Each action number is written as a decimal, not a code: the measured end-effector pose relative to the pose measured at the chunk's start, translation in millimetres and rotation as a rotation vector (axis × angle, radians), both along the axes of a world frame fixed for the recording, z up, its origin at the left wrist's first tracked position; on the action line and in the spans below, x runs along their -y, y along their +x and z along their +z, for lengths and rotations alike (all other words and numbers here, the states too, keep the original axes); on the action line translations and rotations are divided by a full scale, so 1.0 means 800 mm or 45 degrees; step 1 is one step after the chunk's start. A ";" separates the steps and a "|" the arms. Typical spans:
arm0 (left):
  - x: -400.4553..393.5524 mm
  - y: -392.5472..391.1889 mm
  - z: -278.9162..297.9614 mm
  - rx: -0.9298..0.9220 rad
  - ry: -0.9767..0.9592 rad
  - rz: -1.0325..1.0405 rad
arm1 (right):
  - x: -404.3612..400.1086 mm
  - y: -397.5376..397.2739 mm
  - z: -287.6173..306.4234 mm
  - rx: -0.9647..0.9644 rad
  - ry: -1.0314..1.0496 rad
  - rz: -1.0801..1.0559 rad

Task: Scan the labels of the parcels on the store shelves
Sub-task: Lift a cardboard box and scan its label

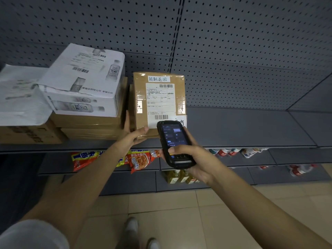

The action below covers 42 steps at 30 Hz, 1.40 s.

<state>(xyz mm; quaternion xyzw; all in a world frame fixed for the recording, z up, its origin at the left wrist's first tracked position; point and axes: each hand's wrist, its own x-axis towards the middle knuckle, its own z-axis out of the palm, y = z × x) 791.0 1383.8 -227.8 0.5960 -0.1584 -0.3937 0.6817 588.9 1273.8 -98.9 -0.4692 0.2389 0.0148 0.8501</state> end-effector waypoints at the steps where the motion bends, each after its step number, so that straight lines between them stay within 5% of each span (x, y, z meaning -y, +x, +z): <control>1: 0.000 0.000 0.001 0.001 0.002 0.002 | 0.000 0.000 0.001 0.012 0.009 0.001; 24: 0.002 -0.001 0.000 0.001 -0.011 0.006 | 0.003 -0.013 0.010 0.021 0.049 0.012; 42: 0.082 0.036 0.060 -0.007 -0.039 -0.178 | 0.051 0.038 0.016 0.129 -0.414 -0.242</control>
